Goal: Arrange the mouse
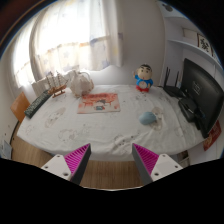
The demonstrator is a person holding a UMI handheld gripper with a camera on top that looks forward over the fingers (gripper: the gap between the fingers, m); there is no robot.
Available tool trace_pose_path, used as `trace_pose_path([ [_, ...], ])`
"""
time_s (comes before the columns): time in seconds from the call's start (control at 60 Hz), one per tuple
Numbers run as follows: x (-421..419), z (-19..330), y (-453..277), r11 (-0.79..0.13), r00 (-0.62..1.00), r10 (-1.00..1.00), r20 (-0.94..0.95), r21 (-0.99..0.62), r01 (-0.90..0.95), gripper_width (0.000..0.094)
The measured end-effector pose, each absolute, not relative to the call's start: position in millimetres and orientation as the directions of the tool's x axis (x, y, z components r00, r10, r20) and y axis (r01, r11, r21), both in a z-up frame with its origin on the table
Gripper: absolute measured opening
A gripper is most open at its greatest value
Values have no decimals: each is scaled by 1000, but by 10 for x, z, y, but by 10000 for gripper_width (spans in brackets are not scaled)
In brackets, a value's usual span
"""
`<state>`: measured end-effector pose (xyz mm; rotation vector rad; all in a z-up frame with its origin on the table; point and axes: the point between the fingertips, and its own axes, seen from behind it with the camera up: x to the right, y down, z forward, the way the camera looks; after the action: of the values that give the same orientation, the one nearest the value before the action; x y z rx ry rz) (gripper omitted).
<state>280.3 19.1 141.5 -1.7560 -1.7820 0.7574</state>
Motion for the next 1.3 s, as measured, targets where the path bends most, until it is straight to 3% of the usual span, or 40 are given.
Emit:
trace_pose_path([
  [0.217, 2662, 1192, 1075, -94, 129, 992, -6, -718, 690, 854],
  [0.4, 2503, 1041, 1512, -102, 173, 985, 19, -745, 660, 855],
  [0.917, 1417, 186, 1787, -62, 111, 994, 3, -816, 575, 852],
  [1.3, 472, -62, 1904, -59, 91, 996, -4, -788, 613, 856],
])
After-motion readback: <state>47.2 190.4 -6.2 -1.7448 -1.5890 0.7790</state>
